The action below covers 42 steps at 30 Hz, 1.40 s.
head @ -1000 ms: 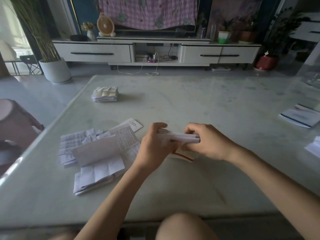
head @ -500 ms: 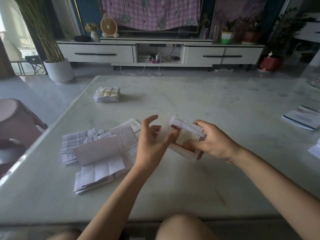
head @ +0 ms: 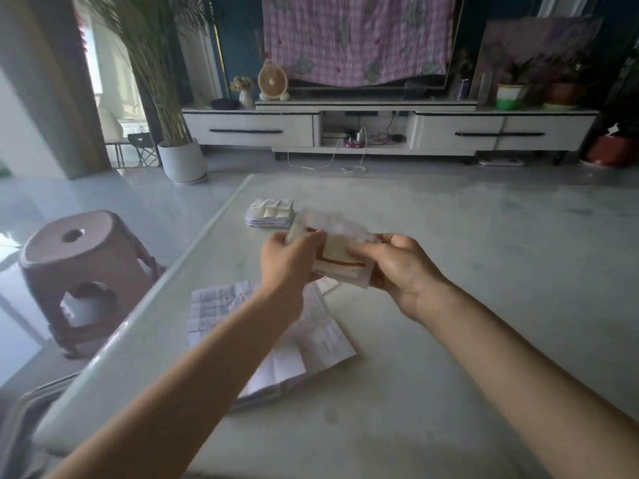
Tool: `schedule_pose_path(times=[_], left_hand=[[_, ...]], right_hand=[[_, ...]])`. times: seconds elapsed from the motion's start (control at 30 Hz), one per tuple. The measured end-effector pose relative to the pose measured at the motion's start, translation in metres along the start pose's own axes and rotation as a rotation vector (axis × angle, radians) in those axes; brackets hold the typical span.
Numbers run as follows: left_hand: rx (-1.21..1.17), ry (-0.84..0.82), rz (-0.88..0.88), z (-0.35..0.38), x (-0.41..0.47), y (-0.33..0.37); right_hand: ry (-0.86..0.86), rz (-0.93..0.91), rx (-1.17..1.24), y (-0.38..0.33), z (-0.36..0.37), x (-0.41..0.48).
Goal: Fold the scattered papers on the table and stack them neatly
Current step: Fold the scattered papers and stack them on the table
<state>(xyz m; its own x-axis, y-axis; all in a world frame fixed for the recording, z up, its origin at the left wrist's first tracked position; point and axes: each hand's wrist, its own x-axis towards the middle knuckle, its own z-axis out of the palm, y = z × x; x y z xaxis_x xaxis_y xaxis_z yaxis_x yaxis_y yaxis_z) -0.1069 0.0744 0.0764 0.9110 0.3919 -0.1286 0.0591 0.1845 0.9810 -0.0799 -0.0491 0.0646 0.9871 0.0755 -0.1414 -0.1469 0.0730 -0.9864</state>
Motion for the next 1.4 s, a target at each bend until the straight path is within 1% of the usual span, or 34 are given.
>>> schedule_pose_path(times=[0.07, 0.1, 0.2, 0.27, 0.33, 0.43, 0.5, 0.57, 0.63, 0.73, 0.77, 0.83, 0.9, 1.07, 1.13, 1.23, 1.4], left_hand=[[0.021, 0.011, -0.092, -0.019, 0.028, 0.022], [0.077, 0.015, -0.104, -0.027, 0.042, 0.03], [0.285, 0.073, -0.056, -0.05, 0.104, 0.052], [0.338, 0.08, -0.092, -0.054, 0.142, 0.058], [0.347, 0.095, -0.119, -0.057, 0.184, 0.062], [0.363, 0.089, -0.156, -0.054, 0.225, 0.059], [0.378, 0.103, -0.152, -0.052, 0.252, 0.049], [0.451, 0.143, -0.114, -0.05, 0.265, 0.039], [0.641, 0.189, -0.021, -0.051, 0.277, 0.022], [1.081, 0.172, 0.095, -0.052, 0.28, -0.006], [1.178, 0.172, 0.11, -0.053, 0.282, -0.016], [1.249, 0.18, 0.09, -0.054, 0.284, -0.028], [1.203, 0.189, 0.052, -0.056, 0.286, -0.027], [0.821, 0.122, -0.01, -0.055, 0.286, -0.004], [0.728, 0.108, -0.019, -0.054, 0.284, 0.003], [0.683, 0.13, -0.018, -0.054, 0.283, 0.008], [0.731, 0.147, -0.009, -0.057, 0.283, 0.006]], right_hand=[[0.013, -0.022, -0.019, -0.013, 0.033, 0.029], [0.022, -0.034, -0.048, -0.018, 0.045, 0.042], [-0.027, -0.028, -0.151, -0.035, 0.085, 0.1], [-0.039, -0.004, -0.2, -0.042, 0.101, 0.131], [-0.047, 0.012, -0.219, -0.044, 0.118, 0.167], [-0.022, 0.013, -0.246, -0.039, 0.129, 0.201], [0.033, -0.001, -0.27, -0.023, 0.139, 0.229], [0.078, -0.01, -0.341, -0.007, 0.144, 0.243], [0.11, -0.023, -0.451, 0.011, 0.15, 0.252], [0.153, -0.01, -0.594, 0.032, 0.151, 0.254], [0.172, -0.005, -0.64, 0.037, 0.153, 0.254], [0.192, -0.002, -0.716, 0.04, 0.156, 0.253], [0.184, 0.004, -0.724, 0.036, 0.157, 0.254], [0.163, 0.034, -0.598, 0.015, 0.158, 0.26], [0.151, 0.043, -0.539, 0.01, 0.16, 0.261], [0.155, 0.03, -0.511, 0.008, 0.162, 0.264], [0.187, 0.009, -0.528, 0.012, 0.16, 0.268]])
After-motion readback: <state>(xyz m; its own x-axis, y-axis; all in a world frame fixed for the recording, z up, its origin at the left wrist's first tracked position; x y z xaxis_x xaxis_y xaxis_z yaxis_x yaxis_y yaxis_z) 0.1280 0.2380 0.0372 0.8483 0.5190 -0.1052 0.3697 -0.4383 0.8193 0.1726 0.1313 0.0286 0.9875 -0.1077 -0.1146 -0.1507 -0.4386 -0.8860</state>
